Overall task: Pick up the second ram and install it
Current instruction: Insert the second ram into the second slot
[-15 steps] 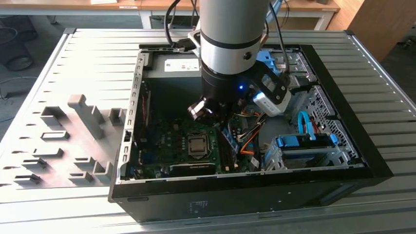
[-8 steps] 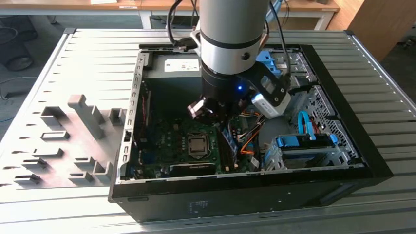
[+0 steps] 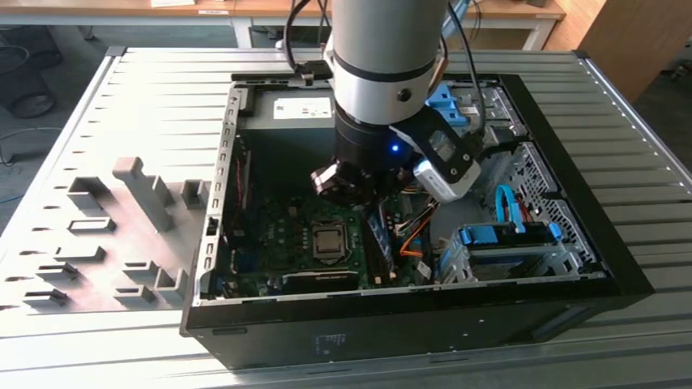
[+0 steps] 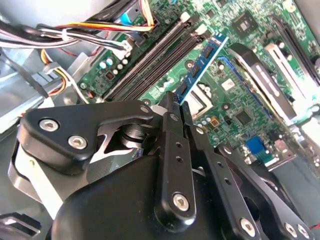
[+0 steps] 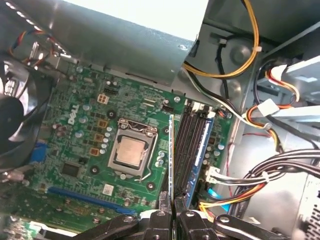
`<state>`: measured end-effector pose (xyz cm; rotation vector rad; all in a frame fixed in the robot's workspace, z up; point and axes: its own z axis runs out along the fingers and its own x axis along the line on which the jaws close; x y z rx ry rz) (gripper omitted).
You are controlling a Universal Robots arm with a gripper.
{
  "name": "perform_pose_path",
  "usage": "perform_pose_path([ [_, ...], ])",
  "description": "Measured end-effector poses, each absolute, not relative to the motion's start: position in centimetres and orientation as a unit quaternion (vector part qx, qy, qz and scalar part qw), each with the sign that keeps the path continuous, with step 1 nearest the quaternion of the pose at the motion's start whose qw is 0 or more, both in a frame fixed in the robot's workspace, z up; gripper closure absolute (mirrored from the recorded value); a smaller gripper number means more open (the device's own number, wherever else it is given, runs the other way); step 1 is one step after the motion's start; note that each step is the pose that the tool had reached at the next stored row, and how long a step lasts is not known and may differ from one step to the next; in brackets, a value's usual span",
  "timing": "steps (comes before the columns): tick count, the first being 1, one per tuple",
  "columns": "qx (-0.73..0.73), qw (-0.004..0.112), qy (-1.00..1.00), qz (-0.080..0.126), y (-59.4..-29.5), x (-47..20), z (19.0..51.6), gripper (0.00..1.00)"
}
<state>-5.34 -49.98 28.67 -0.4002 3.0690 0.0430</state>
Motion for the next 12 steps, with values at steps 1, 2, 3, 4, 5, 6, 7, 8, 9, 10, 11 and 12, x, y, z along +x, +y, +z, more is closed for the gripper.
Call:
perform_pose_path([
  [1, -0.124, 0.019, 0.992, 0.014, -49.98, -5.34, 28.63, 0.86],
  [2, -0.12, 0.015, 0.993, 0.014, -49.98, -5.33, 28.59, 0.86],
  [3, -0.116, 0.01, 0.993, 0.015, -49.98, -5.33, 28.55, 0.86],
  [4, -0.111, 0.006, 0.994, 0.015, -49.98, -5.34, 28.52, 0.86],
  [5, -0.107, 0.0, 0.994, 0.016, -49.98, -5.33, 28.48, 0.86],
  [6, -0.102, -0.003, 0.995, 0.016, -49.98, -5.33, 28.46, 0.86],
  [7, -0.096, -0.005, 0.995, 0.016, -49.98, -5.33, 28.44, 0.86],
  [8, -0.089, -0.005, 0.996, 0.016, -49.98, -5.34, 28.42, 0.86],
  [9, -0.081, -0.005, 0.997, 0.016, -49.98, -5.33, 28.39, 0.86],
  [10, -0.072, -0.005, 0.997, 0.016, -49.98, -5.33, 28.36, 0.86],
  [11, -0.063, -0.005, 0.998, 0.016, -49.98, -5.33, 28.33, 0.86],
  [12, -0.053, -0.005, 0.998, 0.016, -49.98, -5.33, 28.3, 0.86],
])
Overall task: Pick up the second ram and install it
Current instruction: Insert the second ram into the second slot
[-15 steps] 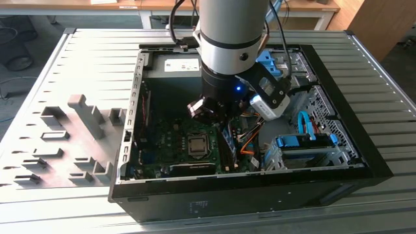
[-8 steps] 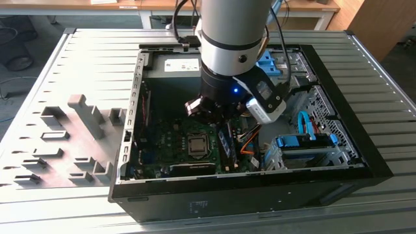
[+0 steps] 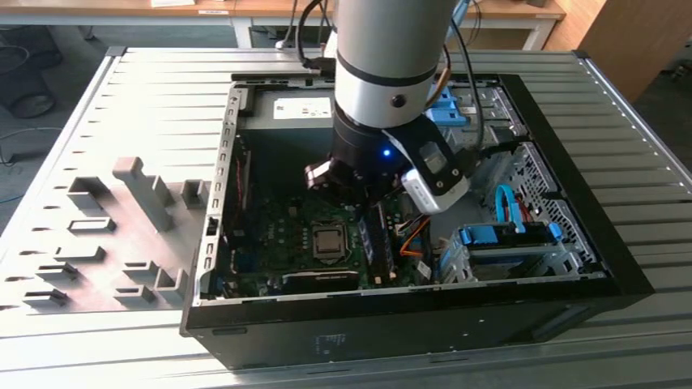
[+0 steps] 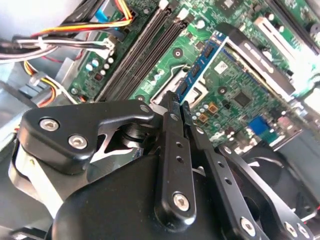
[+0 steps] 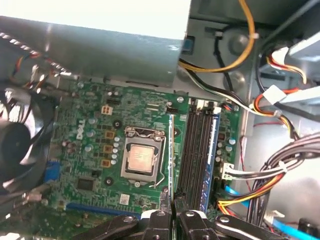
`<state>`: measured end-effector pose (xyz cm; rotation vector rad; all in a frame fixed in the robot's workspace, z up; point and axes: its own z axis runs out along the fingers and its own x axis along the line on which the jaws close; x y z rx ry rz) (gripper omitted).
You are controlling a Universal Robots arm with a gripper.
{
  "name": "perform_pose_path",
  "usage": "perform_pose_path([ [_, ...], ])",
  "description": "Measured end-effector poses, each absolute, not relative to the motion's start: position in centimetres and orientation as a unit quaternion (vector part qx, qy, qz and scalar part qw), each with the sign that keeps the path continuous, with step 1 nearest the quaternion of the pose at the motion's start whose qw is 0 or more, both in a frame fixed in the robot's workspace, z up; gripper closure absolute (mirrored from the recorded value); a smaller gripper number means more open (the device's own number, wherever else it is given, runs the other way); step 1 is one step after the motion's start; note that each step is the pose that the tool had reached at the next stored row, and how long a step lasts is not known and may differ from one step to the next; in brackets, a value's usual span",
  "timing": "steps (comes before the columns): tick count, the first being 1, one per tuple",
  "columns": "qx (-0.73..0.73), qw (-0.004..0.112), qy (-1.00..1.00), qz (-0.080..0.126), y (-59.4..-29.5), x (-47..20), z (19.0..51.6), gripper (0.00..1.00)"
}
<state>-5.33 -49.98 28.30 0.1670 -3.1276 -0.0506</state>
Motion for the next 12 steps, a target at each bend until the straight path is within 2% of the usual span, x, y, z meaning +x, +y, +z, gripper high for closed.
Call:
perform_pose_path([
  [12, -0.018, 0.003, -1.0, -0.017, -49.98, -5.33, 28.06, 0.86],
])
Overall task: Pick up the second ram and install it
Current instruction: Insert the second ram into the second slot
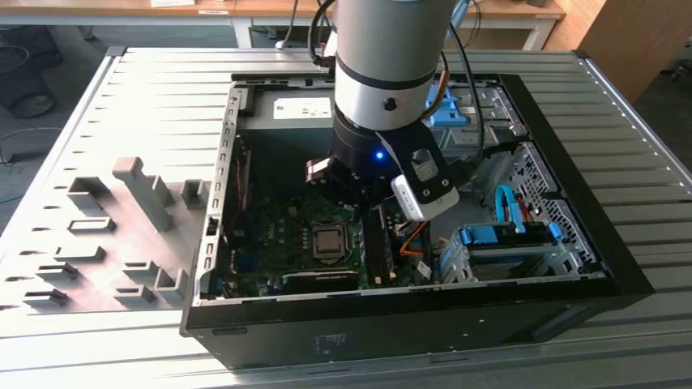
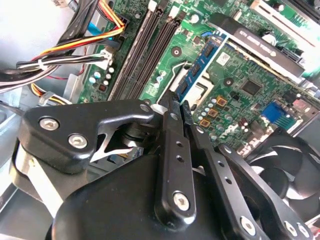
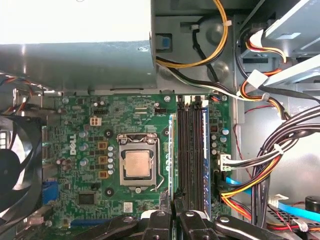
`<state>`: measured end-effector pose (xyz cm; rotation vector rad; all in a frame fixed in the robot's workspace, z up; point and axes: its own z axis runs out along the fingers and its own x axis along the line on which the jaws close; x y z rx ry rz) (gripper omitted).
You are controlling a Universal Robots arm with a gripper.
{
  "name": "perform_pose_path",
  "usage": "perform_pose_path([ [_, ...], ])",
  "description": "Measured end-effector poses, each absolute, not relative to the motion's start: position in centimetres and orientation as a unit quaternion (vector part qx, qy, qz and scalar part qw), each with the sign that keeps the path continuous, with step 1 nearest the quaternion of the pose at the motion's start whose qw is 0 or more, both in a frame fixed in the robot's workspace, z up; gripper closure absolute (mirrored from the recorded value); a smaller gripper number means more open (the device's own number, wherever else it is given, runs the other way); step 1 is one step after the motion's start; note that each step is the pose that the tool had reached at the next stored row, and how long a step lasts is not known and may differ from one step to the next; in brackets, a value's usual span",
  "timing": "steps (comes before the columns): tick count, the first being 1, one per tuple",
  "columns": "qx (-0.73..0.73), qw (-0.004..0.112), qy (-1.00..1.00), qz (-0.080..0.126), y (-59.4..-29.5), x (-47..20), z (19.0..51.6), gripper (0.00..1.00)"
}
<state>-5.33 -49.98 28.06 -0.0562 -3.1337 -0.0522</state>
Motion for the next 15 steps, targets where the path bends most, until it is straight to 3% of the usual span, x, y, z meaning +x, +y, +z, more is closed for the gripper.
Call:
perform_pose_path([
  [15, -0.018, 0.003, -1.0, -0.016, -49.98, -4.96, 27.78, 0.86],
])
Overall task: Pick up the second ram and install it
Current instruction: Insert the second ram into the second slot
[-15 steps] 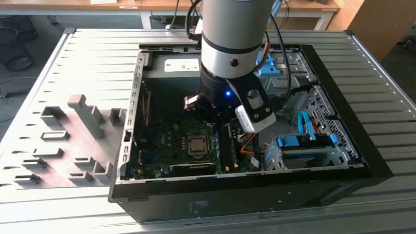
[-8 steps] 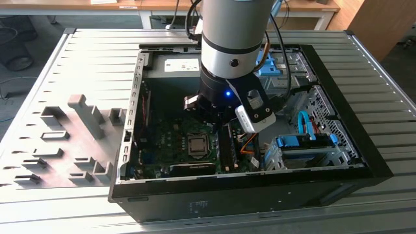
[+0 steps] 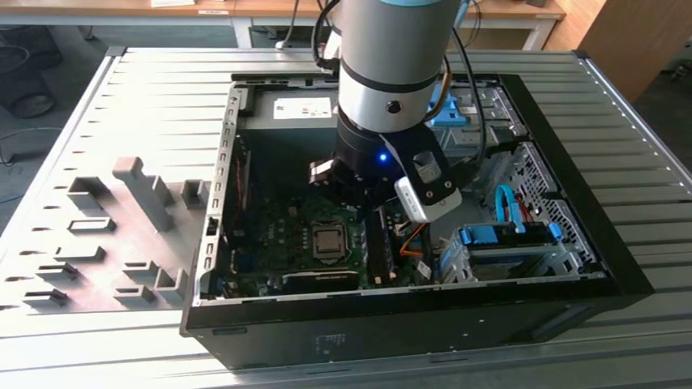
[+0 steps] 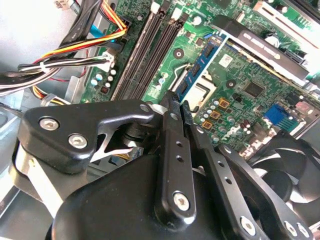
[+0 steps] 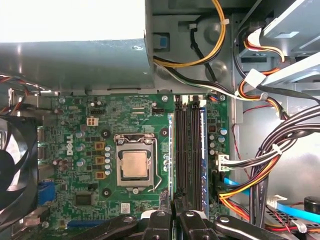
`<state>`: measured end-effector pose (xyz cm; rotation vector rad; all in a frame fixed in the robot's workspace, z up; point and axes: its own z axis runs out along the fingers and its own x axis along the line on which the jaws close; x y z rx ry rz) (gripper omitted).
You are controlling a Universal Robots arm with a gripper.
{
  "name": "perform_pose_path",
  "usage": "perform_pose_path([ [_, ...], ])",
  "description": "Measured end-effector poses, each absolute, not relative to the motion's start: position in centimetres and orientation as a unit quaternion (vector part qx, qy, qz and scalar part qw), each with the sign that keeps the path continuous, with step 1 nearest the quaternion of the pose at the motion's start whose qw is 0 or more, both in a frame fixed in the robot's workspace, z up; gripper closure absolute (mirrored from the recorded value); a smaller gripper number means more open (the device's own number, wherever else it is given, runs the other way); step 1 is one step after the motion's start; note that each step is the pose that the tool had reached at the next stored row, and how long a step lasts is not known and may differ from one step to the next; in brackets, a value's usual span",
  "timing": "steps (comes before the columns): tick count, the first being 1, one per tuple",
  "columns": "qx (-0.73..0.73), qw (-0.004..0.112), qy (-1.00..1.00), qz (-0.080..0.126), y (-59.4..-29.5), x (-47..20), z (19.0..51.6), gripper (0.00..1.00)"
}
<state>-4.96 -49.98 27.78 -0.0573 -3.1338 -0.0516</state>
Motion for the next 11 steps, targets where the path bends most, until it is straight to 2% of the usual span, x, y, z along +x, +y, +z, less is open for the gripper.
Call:
perform_pose_path([
  [11, -0.018, 0.003, -1.0, -0.017, -49.98, -4.52, 27.43, 0.86],
])
